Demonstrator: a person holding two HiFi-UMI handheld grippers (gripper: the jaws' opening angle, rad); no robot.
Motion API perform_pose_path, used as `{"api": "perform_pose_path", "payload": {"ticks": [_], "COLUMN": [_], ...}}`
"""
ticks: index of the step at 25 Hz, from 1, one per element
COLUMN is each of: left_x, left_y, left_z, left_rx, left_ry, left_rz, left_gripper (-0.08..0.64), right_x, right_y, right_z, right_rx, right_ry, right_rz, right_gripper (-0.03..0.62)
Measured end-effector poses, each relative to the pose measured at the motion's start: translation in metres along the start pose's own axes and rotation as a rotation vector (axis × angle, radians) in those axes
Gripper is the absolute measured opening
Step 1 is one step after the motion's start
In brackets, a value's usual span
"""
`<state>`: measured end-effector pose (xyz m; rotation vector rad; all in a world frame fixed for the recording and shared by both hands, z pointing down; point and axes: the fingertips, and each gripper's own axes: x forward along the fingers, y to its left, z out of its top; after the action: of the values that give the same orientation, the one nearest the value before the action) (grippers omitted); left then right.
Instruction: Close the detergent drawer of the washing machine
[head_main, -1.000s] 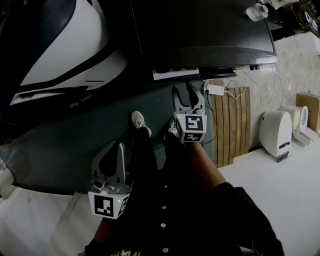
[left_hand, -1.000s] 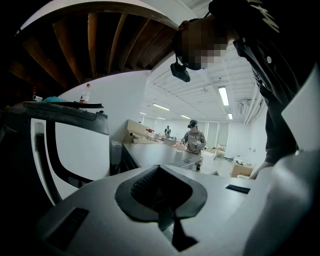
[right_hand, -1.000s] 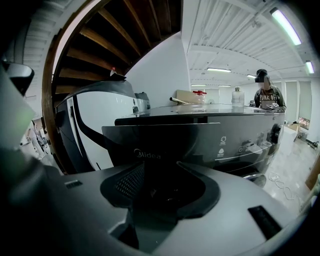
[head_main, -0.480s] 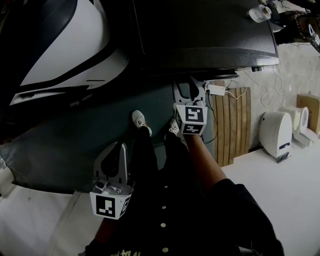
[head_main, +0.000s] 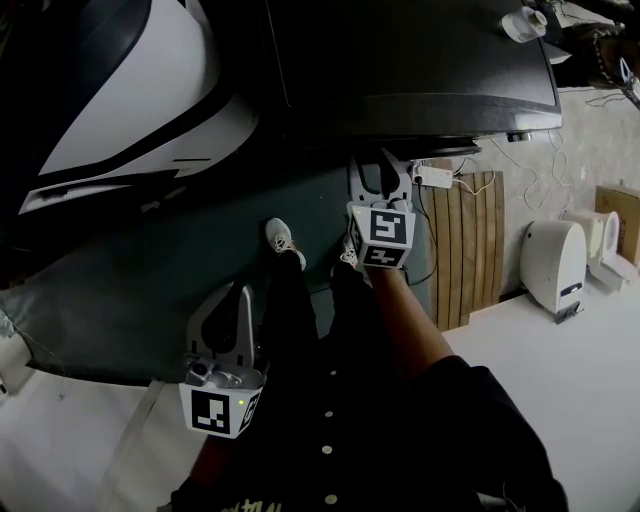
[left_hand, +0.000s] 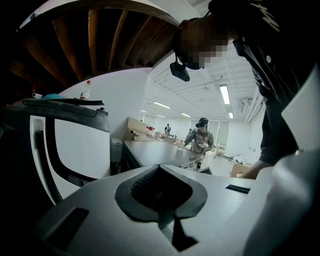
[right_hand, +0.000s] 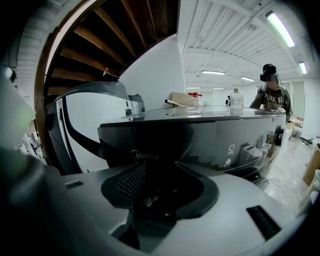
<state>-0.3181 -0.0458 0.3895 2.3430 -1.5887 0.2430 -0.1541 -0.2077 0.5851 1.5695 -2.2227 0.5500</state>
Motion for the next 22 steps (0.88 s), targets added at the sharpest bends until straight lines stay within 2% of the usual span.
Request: {"api": "perform_pose_path", "payload": {"ticks": [8, 13, 22], "left_x": [0.0026, 0.0053, 0.0074], "left_y": [0.0009, 0.0025, 0.0059], "left_z": [-0.0033, -0.0047, -0.0042], "left_rx": [-0.002, -0.002, -0.007], "left_ry": [0.011, 0.017, 0.02], "left_rz": [-0.008, -0.015, -0.013], "left_gripper": [0.015, 0.015, 0.015], "right_x": [0.0008, 0.0021, 0.0054], "right_y": [0.0, -0.0014, 0.0007], "right_z": [-0.0004, 0.0018, 0.0062], "right_rx": [-0.019, 0.005, -0.004], "right_ry": [0.002, 0.0, -0.009], "right_rz": [-0.021, -0.051, -0.047], "right_gripper": [0.189, 0.185, 0.195]}}
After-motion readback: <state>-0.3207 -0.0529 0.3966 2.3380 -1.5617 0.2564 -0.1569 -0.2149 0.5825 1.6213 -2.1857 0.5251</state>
